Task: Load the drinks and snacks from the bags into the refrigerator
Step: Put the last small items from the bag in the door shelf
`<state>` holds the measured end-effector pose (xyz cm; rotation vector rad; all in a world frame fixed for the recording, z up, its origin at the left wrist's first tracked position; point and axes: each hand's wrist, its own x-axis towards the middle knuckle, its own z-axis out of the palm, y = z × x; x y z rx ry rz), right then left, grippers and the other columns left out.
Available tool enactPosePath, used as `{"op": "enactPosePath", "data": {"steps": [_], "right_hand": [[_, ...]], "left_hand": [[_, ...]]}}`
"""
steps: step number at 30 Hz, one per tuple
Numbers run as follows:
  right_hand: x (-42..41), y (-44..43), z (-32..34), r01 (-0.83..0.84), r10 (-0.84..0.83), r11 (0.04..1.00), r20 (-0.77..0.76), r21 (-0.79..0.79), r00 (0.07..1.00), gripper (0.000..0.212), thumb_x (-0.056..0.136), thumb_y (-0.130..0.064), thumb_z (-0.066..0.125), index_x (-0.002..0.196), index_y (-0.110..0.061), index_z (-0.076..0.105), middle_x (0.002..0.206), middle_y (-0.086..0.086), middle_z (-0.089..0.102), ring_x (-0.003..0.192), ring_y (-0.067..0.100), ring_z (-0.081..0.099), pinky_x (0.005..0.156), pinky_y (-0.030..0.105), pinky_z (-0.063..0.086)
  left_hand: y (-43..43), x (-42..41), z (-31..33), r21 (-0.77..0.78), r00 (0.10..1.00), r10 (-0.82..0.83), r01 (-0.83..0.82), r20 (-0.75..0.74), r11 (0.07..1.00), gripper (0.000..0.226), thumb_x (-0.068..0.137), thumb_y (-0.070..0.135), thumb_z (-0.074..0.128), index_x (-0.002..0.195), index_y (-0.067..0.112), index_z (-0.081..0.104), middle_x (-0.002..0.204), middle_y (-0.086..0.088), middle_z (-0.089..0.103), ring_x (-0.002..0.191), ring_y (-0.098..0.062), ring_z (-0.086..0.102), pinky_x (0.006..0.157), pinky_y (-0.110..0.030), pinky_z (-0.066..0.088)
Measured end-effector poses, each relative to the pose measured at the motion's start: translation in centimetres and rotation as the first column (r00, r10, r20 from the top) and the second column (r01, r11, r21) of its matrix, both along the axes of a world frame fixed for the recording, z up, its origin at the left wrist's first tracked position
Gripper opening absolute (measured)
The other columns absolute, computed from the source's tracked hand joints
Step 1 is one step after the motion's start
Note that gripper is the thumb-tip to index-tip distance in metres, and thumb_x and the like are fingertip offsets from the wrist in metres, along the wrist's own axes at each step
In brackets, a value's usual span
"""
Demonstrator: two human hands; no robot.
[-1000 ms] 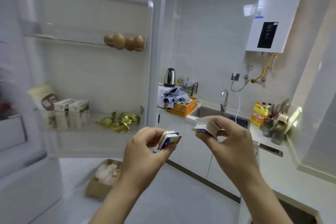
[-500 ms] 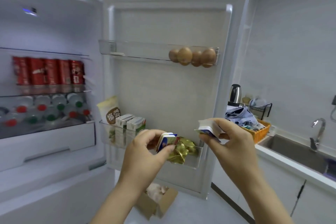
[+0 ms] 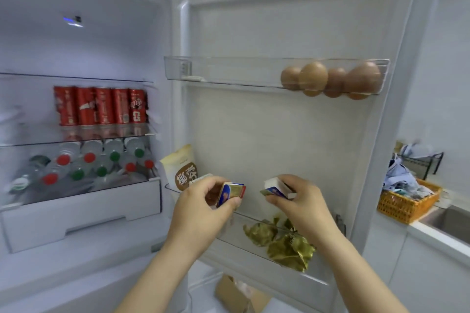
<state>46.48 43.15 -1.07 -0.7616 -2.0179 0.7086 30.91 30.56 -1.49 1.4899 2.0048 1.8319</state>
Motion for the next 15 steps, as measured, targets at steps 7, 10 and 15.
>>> {"op": "enactPosePath", "data": {"steps": [7, 10, 15], "right_hand": [[-1.3, 1.9, -1.7, 0.016, -0.064, 0.967, -0.181, -0.254, 0.981, 0.010, 0.079, -0.006, 0.073, 0.078, -0.015, 0.070, 0.071, 0.007, 0.068, 0.069, 0.021, 0.062, 0.069, 0.043, 0.054], [-1.4, 2.0, -1.9, 0.064, -0.112, 0.968, -0.190, -0.244, 0.975, 0.009, 0.079, -0.009, 0.074, 0.079, -0.017, 0.070, 0.075, 0.005, 0.069, 0.074, 0.025, 0.065, 0.070, 0.043, 0.054], [-1.5, 2.5, -2.4, 0.068, -0.102, 0.966, -0.123, -0.250, 0.987, 0.007, 0.078, -0.012, 0.074, 0.078, -0.016, 0.069, 0.071, 0.006, 0.066, 0.062, 0.013, 0.056, 0.060, 0.032, 0.048]], "left_hand": [[4.8, -2.4, -0.1, -0.141, 0.989, -0.001, -0.020, -0.145, 0.990, 0.028, 0.071, 0.029, 0.078, 0.097, 0.027, 0.069, 0.085, 0.012, 0.069, 0.078, -0.004, 0.064, 0.073, -0.026, 0.053], [7.0, -2.1, 0.3, -0.232, 0.953, 0.010, -0.083, -0.301, 0.969, 0.029, 0.072, 0.036, 0.074, 0.099, 0.028, 0.066, 0.085, 0.012, 0.066, 0.082, -0.008, 0.062, 0.070, -0.024, 0.049], [9.2, -0.9, -0.8, -0.246, 0.830, 0.113, -0.288, -0.546, 0.926, 0.028, 0.076, 0.052, 0.061, 0.094, 0.030, 0.064, 0.090, 0.010, 0.068, 0.089, -0.013, 0.061, 0.063, -0.028, 0.044]]}}
